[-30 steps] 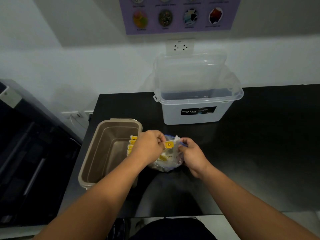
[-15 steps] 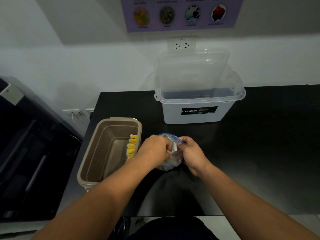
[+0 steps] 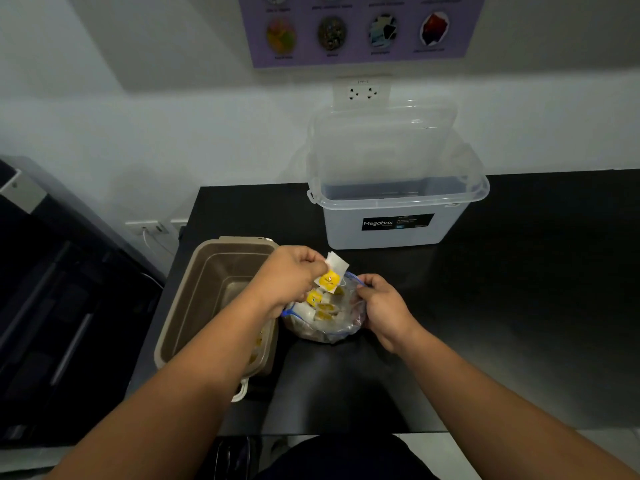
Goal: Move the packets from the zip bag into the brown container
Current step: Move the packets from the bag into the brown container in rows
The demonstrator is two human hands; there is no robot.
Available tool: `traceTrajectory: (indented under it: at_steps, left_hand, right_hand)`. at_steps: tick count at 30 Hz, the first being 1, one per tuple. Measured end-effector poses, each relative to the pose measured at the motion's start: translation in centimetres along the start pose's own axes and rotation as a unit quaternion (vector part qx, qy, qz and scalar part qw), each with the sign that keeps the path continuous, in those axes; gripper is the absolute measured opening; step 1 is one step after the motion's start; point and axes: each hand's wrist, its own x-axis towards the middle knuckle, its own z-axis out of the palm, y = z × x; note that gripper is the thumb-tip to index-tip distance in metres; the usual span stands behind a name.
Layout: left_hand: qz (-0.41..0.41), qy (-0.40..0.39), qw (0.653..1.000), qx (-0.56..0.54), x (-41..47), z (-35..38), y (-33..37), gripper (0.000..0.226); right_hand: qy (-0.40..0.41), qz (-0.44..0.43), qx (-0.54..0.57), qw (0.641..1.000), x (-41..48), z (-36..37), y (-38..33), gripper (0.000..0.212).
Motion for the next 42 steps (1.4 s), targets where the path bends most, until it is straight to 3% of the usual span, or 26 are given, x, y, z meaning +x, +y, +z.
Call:
traceTrajectory:
  at_steps: [8,16,20,26,33,39,42]
  left_hand:
    - [0.083,0.015,0.992,0.094,-0.7,-2.5,0.6,0.012]
    - [0.081,-0.003,0.977,0.197,-2.5,-9.6,0.8,0.011]
    - [0.069,-0.034,0.966,0.246,-3.1,-12.4,0.2,0.023]
    - [0.094,-0.098,0.913,0.386,-3.8,-13.5,-1.8,0.039]
    - [0.050,-0.222,0.871,0.435,-3.1,-12.2,-5.4,0.012]
    - [0.082,-0.269,0.821,0.497,-2.5,-10.5,-6.8,0.007]
    - [0.080,-0.258,0.796,0.542,-2.1,-9.1,-7.1,0.015]
  right_hand:
    - [0.012,0.011,-0.014,1.000,0.1,0.3,-0.3,0.020]
    - [0.043,0.013,-0.018,0.999,0.2,1.5,-0.6,0.022]
    - [0.062,0.014,-0.020,0.998,0.5,2.2,-0.2,0.020]
    - [0.095,-0.009,-0.003,0.995,0.4,3.0,0.5,0.015]
    - [0.134,-0.022,0.008,0.991,0.0,4.5,0.7,0.016]
    - [0.156,-0.021,0.042,0.987,-0.5,4.9,1.2,0.019]
    - [0.163,-0.020,0.058,0.985,-0.6,5.0,1.5,0.020]
